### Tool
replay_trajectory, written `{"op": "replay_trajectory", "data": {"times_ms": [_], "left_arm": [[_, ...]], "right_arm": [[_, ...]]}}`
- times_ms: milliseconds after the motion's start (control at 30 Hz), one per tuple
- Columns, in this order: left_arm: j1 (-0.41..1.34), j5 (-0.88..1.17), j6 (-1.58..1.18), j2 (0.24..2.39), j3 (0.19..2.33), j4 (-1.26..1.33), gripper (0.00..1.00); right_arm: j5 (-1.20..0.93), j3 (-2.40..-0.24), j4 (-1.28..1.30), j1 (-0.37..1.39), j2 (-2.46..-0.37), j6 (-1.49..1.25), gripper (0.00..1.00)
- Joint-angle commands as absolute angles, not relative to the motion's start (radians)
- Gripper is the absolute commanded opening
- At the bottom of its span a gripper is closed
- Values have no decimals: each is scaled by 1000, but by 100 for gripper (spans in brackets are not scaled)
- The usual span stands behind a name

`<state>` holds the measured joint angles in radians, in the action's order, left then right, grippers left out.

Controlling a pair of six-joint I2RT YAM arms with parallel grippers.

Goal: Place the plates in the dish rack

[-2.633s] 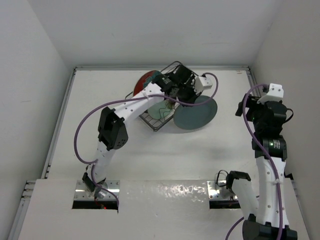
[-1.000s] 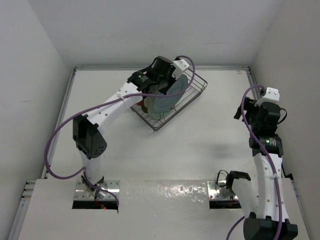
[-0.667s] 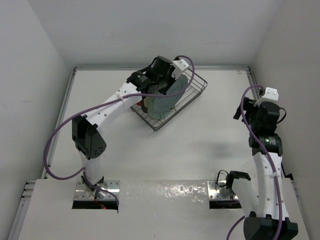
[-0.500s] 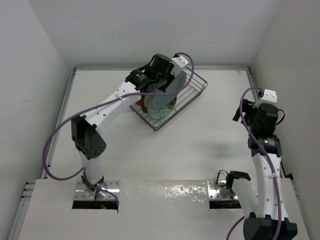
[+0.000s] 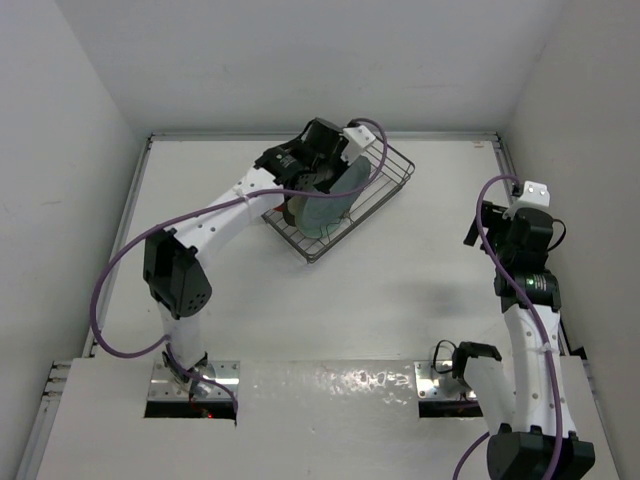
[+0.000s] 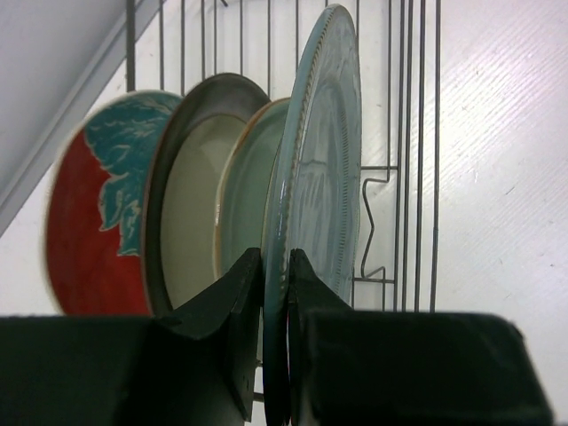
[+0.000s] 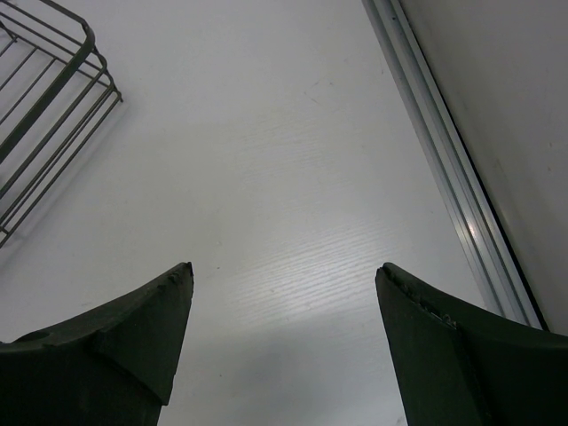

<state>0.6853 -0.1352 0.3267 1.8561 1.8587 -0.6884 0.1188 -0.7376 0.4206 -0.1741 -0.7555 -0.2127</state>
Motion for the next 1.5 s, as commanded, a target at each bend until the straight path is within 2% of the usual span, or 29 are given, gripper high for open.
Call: {"op": "replay_trajectory", "data": {"times_ms": [0,167,433,467,567,600,733,767,867,1033,1133,1333,1467], "left_arm": [[681,-138,321,1778,1821,-528,0],[673,-85,379,1786,1672,-454,0],[666,-6,370,1815,1657,-414,1],[666,-8,367,1818,1683,-419,6],[667,-29,365,1832,1758,-462,34],[666,-35,368,1835,1778,-472,54],[667,-41,385,1847,1958,-541,74],[667,-41,388,1851,1998,-569,87],[669,-87,425,1859,2149,-586,96],[654,-343,613,1856,2240,-485,100],[513,-429,588,1865,2227,-483,100],[246,-428,424,1819,1978,-517,100],[57,-298,250,1825,1892,-586,100]], "right_arm": [[103,-753,397,-175,-752,-209,83],[86,-753,399,-175,-752,-201,83],[55,-753,410,-175,-749,-202,84],[52,-753,411,-175,-749,-201,85],[38,-755,411,-175,-752,-204,85],[35,-753,411,-176,-755,-206,86],[22,-755,414,-175,-773,-216,87],[14,-758,416,-176,-788,-225,87],[5,-773,435,-175,-828,-242,88],[-37,-802,472,-176,-928,-293,92],[-34,-805,494,-175,-965,-322,95],[44,-825,560,-175,-1012,-393,99],[150,-839,606,-175,-1023,-462,99]]}}
